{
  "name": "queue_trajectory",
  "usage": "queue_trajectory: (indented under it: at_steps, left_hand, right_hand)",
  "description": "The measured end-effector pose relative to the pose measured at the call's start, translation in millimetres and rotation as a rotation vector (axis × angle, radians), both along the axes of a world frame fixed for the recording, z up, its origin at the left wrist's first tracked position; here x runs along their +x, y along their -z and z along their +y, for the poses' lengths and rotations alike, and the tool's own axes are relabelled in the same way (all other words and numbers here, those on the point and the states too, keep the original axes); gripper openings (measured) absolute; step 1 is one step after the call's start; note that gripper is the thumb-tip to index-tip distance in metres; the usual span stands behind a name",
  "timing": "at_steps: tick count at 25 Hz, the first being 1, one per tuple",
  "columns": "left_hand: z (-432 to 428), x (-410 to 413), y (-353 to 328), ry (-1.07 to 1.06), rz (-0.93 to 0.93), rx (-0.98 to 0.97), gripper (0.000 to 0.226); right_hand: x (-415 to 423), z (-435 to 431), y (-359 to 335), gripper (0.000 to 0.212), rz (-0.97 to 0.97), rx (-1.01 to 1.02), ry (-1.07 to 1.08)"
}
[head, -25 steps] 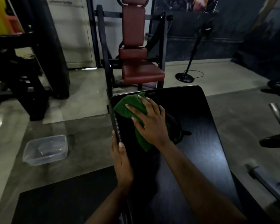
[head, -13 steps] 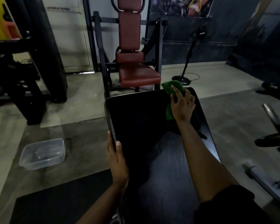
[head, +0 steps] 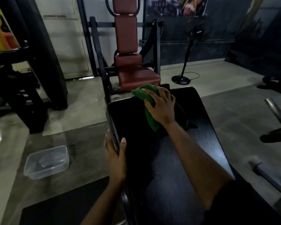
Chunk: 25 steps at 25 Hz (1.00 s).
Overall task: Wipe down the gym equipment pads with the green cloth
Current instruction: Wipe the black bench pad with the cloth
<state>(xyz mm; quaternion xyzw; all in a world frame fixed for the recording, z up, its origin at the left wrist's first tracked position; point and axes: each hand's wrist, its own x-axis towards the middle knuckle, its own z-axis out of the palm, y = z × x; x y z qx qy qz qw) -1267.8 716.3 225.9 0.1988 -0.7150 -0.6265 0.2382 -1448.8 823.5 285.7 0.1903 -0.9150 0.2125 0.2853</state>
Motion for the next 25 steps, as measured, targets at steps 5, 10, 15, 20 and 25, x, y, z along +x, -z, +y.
queue_trajectory:
  at_steps: [5, 10, 15, 20, 25]
  left_hand:
    - [-27.9, -45.8, -52.9, 0.189, 0.137, -0.983, 0.06]
    - [-42.9, -96.9, -56.4, 0.439, 0.083, -1.759, 0.061]
    - [-38.9, -96.6, -52.8, 0.413, 0.081, -1.797, 0.063]
    - [-36.9, -95.3, -54.9, 0.423, 0.053, -1.775, 0.065]
    - [-38.4, -95.8, -56.0, 0.436, 0.04, -1.787, 0.067]
  right_hand:
    - [-28.1, 33.5, -8.2, 0.057, -0.106, -0.066, 0.081]
    - [-54.5, 62.5, -8.7, 0.047, -0.178, -0.108, 0.176]
    - [-74.9, 95.4, -7.0, 0.044, -0.239, -0.299, 0.373]
    - [-51.5, 107.5, 10.1, 0.051, -0.36, -0.444, 0.598]
    - [14.0, 86.0, 38.7, 0.053, -0.306, -0.488, 0.702]
